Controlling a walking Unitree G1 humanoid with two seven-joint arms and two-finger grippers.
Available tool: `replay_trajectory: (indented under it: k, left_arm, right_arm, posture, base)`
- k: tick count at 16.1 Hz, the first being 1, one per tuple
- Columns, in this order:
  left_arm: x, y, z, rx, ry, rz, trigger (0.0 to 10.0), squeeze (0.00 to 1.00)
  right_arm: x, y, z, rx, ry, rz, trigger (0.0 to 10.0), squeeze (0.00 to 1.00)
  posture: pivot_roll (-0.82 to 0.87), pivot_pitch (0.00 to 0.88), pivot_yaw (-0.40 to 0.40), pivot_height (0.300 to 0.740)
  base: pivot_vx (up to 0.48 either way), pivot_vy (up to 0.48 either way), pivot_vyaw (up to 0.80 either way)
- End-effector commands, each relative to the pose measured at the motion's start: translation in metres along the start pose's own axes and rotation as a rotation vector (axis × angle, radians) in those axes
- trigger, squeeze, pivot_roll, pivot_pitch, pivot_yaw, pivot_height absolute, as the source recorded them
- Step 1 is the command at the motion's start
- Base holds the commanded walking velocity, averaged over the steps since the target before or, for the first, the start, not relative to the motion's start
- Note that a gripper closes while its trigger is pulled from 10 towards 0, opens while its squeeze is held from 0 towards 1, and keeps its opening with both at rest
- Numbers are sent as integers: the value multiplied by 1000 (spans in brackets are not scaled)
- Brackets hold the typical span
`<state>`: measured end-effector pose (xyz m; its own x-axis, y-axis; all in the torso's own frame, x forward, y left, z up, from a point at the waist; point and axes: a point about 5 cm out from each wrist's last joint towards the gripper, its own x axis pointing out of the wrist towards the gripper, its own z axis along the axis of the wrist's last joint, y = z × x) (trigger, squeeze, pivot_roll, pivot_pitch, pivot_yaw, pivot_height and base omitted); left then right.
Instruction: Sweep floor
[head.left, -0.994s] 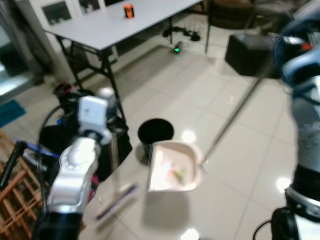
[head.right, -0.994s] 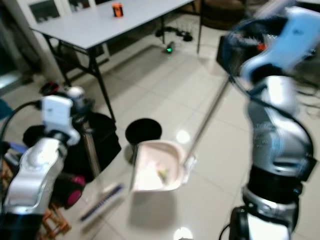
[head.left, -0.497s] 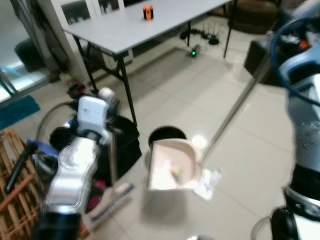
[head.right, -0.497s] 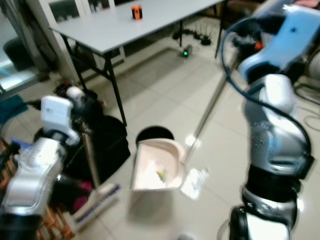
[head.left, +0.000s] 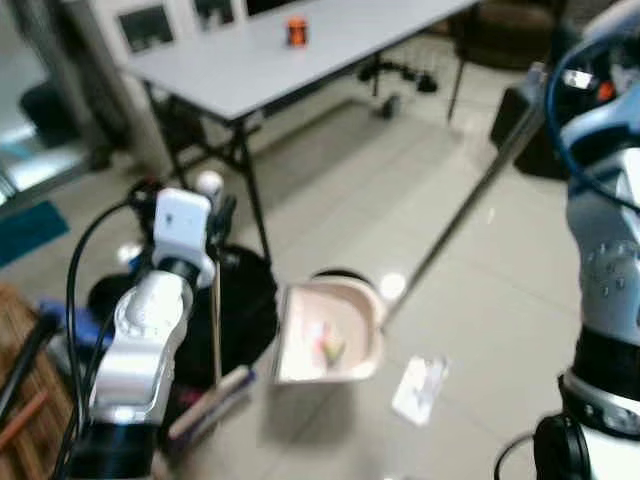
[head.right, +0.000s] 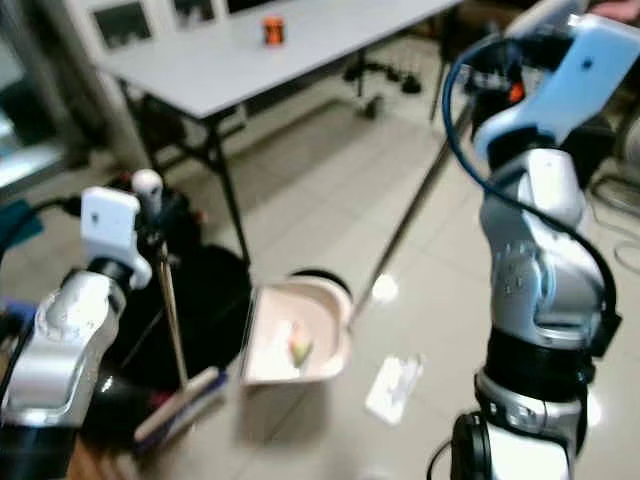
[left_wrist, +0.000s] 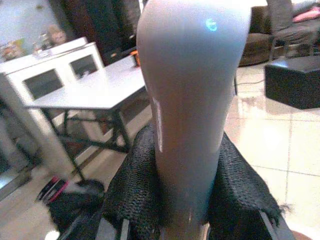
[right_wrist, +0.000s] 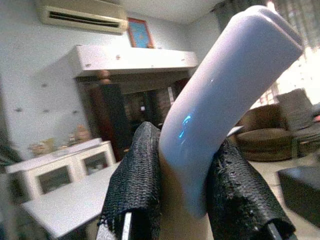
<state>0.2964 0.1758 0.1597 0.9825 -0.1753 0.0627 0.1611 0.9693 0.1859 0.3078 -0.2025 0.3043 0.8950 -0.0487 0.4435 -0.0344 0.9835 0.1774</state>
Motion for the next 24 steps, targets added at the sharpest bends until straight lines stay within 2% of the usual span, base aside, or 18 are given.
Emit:
replay_trajectory:
  k: [1,4,12,14,18,24]
  left_arm:
    - [0,-1,10,-3,-49,-8,10000,0]
    - [-1,5,10,0,-44,15,10000,0]
    - [1,-1,8,-11,-38,-11,10000,0]
    - [-1,-5,1,-17,3,-27,10000,0]
    - [-1,-3,-5,-15,26,0,10000,0]
    - [-3,-4,-8,-24,31,10,10000,0]
  right_arm:
    - [1,1,9,-5,-54,0,10000,0]
    - [2,5,5,6,-45,19,10000,0]
    - [1,0,3,1,-67,-36,10000,0]
    - [-1,-4,4,-22,-86,-48,10000,0]
    - [0,-2,9,-91,-142,-40,10000,0]
    - [8,32,-3,-226,-220,145,10000,0]
  posture:
    - [-88,0,50,740]
    - [-84,0,44,740]
    - [-91,0,49,740]
    - [-97,0,58,740]
    - [-120,0,67,740]
    - [-118,0,46,740]
  base:
    - [435,0,0]
    - [431,0,0]
    - [431,0,0]
    - [0,0,0]
    - [0,0,0]
    - [0,0,0]
